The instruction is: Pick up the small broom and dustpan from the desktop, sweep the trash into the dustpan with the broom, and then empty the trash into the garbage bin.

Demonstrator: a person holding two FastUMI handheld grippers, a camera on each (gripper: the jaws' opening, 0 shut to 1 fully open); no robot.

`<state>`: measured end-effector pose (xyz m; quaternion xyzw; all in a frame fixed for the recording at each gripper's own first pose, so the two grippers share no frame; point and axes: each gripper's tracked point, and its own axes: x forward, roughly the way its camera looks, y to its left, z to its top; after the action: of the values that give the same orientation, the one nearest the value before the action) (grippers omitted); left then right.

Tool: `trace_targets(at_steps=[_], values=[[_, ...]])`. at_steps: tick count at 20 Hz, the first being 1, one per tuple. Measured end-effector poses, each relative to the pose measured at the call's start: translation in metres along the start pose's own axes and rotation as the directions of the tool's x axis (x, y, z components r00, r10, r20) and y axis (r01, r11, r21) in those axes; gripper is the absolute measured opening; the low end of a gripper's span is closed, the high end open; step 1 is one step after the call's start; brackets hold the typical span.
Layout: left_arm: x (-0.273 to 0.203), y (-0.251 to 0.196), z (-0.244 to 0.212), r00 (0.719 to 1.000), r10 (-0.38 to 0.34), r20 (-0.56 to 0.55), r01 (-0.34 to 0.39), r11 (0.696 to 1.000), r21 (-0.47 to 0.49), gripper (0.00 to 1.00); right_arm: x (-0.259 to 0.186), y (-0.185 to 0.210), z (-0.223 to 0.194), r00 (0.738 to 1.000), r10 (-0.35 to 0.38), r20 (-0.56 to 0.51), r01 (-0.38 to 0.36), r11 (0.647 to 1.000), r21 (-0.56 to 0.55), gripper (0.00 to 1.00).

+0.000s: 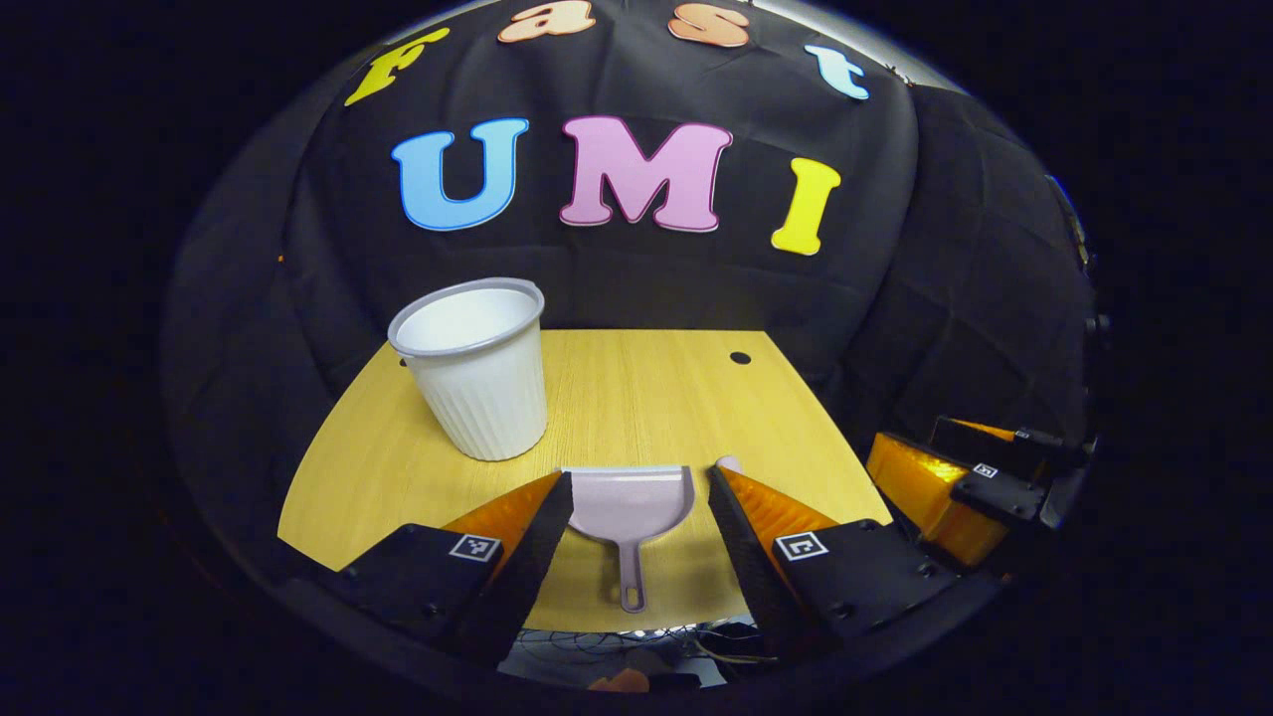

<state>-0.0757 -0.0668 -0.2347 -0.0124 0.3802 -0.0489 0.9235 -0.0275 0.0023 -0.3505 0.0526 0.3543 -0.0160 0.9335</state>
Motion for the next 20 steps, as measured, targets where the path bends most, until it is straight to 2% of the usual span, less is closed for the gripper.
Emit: trace_targets(at_steps=[3,6,8,10,12,15,20], values=[[-0.034,-0.002,0.021,0.994,-0.007,0.113,0.007,1.000,-0.006,0.83,-0.006,-0.001,0.026,0.981,-0.009,0.195,0.007,1.000,0.011,0.99],[-0.058,-0.001,0.042,0.973,-0.012,0.231,0.014,1.000,-0.010,0.83,-0.018,-0.009,0.044,0.931,-0.027,0.363,0.023,1.000,0.016,0.99],[-0.067,0.001,0.054,0.952,-0.001,0.307,0.007,1.000,-0.018,0.82,-0.027,-0.015,0.057,0.889,-0.038,0.457,0.037,0.999,0.010,0.98],[-0.070,0.000,0.067,0.932,-0.007,0.363,0.019,0.999,-0.030,0.82,-0.029,-0.011,0.053,0.883,-0.029,0.468,0.032,0.999,0.003,0.98],[-0.068,0.007,0.082,0.899,0.011,0.438,0.003,1.000,-0.031,0.82,-0.026,-0.013,0.056,0.874,-0.026,0.486,0.035,0.999,-0.010,0.98],[-0.067,0.010,0.092,0.895,0.026,0.445,-0.016,1.000,-0.026,0.80,-0.027,-0.013,0.057,0.882,-0.021,0.471,0.018,1.000,0.011,0.98],[-0.061,0.004,0.093,0.899,0.017,0.438,-0.012,1.000,-0.014,0.80,-0.028,-0.014,0.057,0.867,-0.004,0.498,0.003,1.000,0.002,0.98]])
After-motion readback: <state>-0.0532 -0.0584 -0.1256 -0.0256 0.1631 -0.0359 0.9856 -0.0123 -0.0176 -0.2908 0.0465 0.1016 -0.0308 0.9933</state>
